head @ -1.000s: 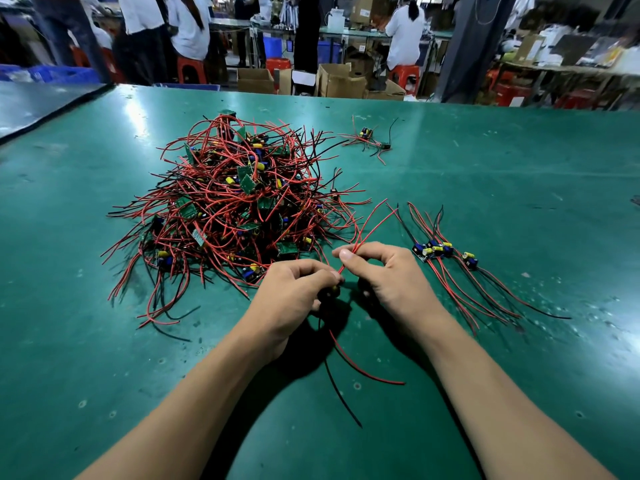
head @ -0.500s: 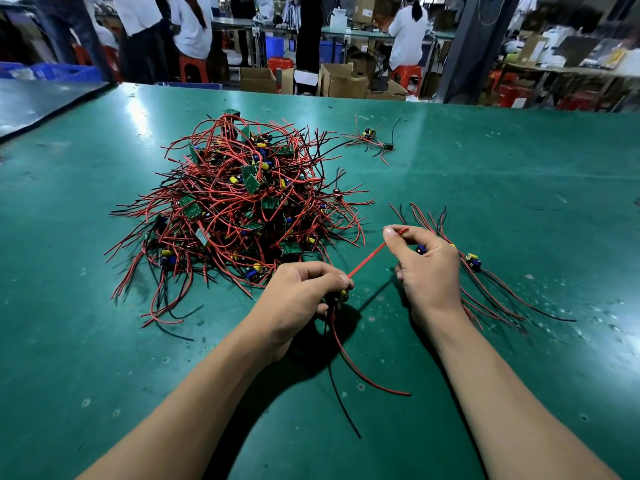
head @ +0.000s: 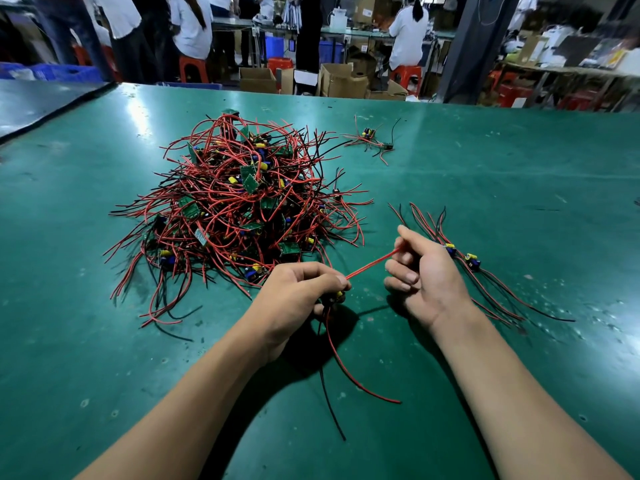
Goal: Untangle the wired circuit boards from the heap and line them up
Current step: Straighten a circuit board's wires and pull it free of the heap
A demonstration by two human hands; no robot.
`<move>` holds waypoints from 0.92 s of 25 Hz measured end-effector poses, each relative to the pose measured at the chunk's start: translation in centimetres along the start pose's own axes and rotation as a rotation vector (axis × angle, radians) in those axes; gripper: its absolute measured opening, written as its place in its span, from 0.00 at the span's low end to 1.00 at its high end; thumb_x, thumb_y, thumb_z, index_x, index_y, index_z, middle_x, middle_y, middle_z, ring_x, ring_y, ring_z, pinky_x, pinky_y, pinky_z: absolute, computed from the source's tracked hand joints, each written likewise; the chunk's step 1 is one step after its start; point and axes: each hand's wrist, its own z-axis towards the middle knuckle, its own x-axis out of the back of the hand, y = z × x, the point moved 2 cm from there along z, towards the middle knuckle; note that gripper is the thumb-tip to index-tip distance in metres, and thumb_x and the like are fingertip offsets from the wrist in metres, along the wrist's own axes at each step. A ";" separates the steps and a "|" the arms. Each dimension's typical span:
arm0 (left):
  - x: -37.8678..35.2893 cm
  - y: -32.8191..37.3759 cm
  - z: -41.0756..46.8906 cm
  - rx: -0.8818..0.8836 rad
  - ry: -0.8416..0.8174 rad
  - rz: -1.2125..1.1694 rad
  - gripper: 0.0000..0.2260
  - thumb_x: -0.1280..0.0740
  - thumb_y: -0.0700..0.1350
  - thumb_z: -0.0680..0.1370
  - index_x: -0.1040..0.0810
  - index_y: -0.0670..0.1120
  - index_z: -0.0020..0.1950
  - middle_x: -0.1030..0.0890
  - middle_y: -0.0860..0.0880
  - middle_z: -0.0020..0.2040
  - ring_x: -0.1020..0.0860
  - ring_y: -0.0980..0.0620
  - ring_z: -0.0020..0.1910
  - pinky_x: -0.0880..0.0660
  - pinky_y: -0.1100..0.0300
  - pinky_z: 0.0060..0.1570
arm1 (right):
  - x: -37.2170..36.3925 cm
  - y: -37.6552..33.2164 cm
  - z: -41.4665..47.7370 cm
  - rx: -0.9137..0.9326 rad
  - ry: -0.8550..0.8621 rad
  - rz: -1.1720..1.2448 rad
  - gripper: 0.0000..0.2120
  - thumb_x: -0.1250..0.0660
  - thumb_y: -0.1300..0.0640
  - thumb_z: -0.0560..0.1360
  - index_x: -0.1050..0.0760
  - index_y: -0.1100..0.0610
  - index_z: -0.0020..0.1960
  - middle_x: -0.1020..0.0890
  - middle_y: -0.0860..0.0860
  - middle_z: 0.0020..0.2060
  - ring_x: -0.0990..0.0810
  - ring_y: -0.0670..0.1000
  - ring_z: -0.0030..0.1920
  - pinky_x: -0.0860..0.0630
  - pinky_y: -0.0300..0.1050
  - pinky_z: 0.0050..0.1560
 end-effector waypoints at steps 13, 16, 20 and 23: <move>0.3 -0.2 0.1 -0.016 0.043 0.019 0.05 0.30 0.37 0.75 0.16 0.40 0.39 0.21 0.48 0.32 0.26 0.54 0.33 0.32 0.56 0.37 | 0.8 0.5 -0.1 0.223 -0.097 -0.339 0.16 0.24 0.48 0.70 0.18 0.61 0.47 0.25 0.45 0.30 0.33 0.44 0.24 0.35 0.37 0.25; 0.4 -0.5 0.2 -0.016 0.042 -0.014 0.05 0.30 0.37 0.75 0.17 0.38 0.40 0.22 0.46 0.33 0.27 0.49 0.34 0.33 0.57 0.35 | -0.4 2.1 -1.3 -0.034 -0.366 -0.374 0.17 0.25 0.50 0.68 0.17 0.59 0.51 0.28 0.48 0.32 0.34 0.43 0.25 0.35 0.35 0.24; 0.5 -0.7 0.4 -0.001 0.051 -0.036 0.05 0.31 0.36 0.75 0.17 0.37 0.41 0.23 0.42 0.35 0.29 0.44 0.37 0.31 0.55 0.37 | -1.1 3.1 -1.9 -0.005 -0.359 -0.500 0.07 0.29 0.54 0.76 0.16 0.57 0.49 0.27 0.47 0.27 0.34 0.44 0.23 0.39 0.34 0.24; 0.3 -0.5 0.3 0.004 0.027 -0.037 0.06 0.31 0.36 0.75 0.17 0.39 0.39 0.22 0.45 0.32 0.28 0.47 0.33 0.30 0.59 0.32 | -0.5 2.6 -1.1 0.120 -0.220 -0.541 0.07 0.29 0.53 0.78 0.15 0.55 0.48 0.32 0.50 0.24 0.37 0.47 0.21 0.41 0.35 0.25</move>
